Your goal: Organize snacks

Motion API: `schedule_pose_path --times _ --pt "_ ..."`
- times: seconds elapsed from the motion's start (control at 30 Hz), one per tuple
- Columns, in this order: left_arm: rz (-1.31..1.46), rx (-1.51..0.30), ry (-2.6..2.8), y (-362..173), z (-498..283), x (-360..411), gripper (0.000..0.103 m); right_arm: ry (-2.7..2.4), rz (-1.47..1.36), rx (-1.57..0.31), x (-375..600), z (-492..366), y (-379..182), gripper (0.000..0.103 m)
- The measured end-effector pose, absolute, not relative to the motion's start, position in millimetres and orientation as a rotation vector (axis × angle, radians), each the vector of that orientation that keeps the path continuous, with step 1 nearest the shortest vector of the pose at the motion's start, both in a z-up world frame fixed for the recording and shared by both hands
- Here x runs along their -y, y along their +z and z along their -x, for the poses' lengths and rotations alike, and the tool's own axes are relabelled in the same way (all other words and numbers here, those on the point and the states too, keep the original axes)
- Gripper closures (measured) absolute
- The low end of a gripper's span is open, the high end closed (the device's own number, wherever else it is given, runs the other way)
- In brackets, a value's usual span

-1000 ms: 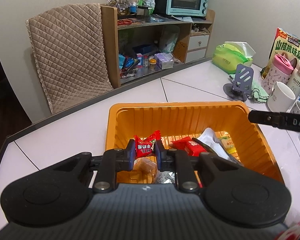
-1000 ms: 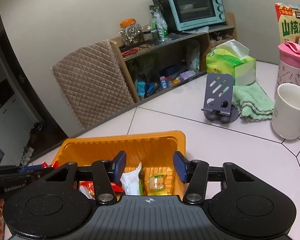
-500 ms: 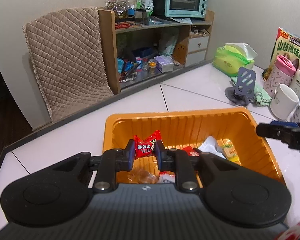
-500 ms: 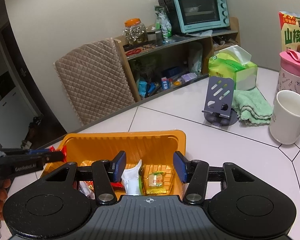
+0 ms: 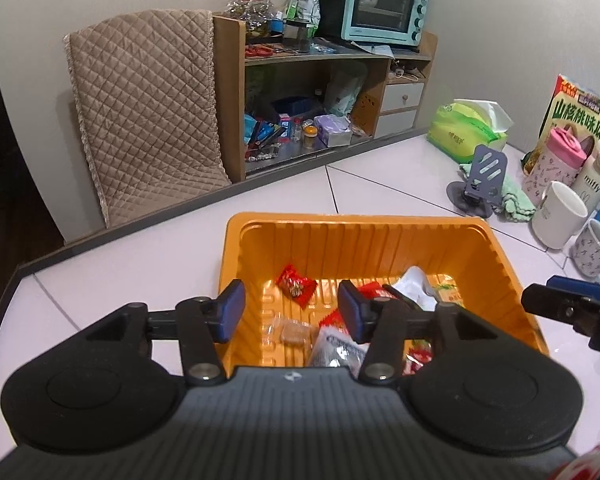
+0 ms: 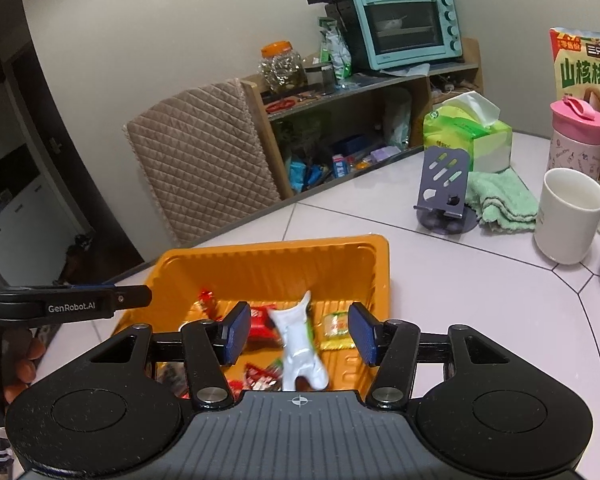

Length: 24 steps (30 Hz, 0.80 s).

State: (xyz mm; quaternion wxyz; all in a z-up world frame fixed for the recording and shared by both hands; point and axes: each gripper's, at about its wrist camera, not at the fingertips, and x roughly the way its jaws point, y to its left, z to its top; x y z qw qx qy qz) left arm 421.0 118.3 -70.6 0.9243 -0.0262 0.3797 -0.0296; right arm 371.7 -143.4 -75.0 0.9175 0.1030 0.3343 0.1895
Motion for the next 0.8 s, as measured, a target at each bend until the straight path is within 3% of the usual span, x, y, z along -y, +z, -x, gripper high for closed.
schedule_pose_path --times 0.1,0.17,0.23,0.47,0.8 --pt "0.072 -0.770 -0.056 -62.0 -405.1 -121.4 0.050 0.387 -0.218 -0.697 145.2 -361.8 -69.0 0.044" --pt "0.085 -0.763 -0.054 -54.3 -393.0 -122.7 0.047 0.379 -0.230 -0.698 147.9 -354.0 -64.6 0.028" --pt "0.094 -0.757 -0.054 -47.3 -380.6 -122.4 0.046 0.376 -0.240 -0.693 151.8 -345.6 -59.2 0.023" --pt "0.075 -0.744 -0.037 -22.6 -332.7 -112.8 0.036 0.354 -0.280 -0.711 167.5 -316.0 -41.8 0.023" --pt "0.123 -0.765 -0.023 0.5 -253.9 -95.9 0.031 0.353 -0.287 -0.767 183.8 -261.3 -28.0 0.022"
